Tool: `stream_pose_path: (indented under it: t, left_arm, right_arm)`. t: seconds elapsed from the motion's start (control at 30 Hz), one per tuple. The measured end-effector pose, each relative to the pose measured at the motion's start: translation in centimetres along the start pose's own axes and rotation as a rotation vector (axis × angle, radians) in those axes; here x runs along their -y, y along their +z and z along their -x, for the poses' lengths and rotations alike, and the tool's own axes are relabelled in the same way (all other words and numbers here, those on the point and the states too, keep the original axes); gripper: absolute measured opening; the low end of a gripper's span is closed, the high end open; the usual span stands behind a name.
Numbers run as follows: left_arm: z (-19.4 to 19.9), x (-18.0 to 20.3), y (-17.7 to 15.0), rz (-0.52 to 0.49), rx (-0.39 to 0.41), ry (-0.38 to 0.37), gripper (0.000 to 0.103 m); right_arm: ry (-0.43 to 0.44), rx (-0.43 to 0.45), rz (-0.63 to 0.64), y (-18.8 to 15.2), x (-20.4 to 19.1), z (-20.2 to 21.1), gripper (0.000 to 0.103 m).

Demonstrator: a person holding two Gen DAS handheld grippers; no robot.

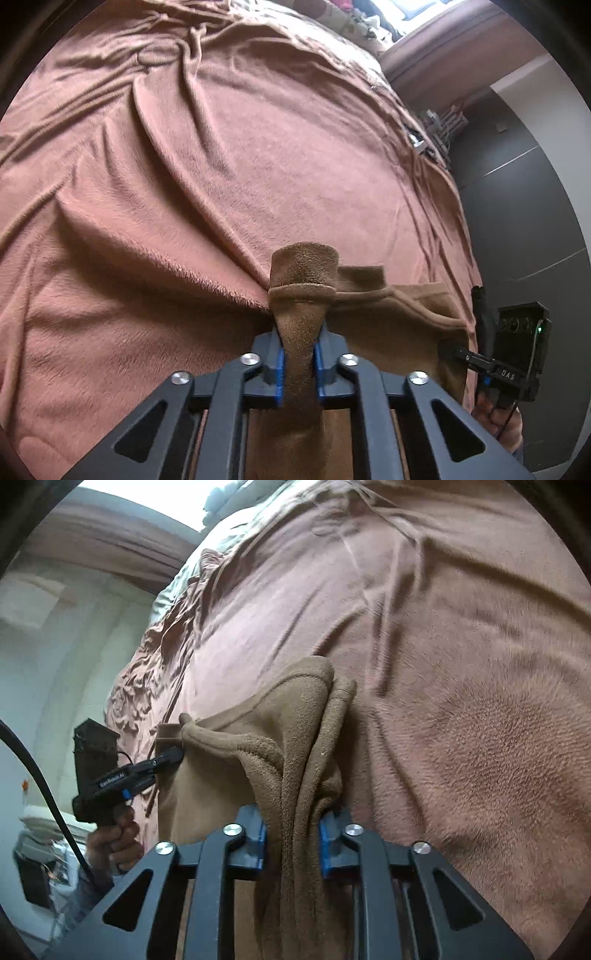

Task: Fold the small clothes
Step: 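Grasp the shirt with the right gripper while the left gripper holds its end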

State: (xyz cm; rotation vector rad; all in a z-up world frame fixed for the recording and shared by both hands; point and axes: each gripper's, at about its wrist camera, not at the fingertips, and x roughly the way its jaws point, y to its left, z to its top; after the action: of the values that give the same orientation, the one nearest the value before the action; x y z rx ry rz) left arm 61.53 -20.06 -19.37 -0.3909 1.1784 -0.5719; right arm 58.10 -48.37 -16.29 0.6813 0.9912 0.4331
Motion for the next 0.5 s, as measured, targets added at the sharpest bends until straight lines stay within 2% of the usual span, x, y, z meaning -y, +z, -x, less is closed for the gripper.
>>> stream_pose_path:
  t: [0.3, 0.5]
  left_arm:
    - [5.8, 3.0, -0.8, -0.033, 0.080, -0.009, 0.007]
    - [11.2, 5.5, -2.2, -0.068, 0.157, -0.045, 0.006]
  right_arm:
    - [-0.049, 0.072, 0.151, -2.2, -7.8, 4.7, 0.014]
    - [-0.056, 0.124, 0.214, -5.0, -10.6, 9.0, 0.013]
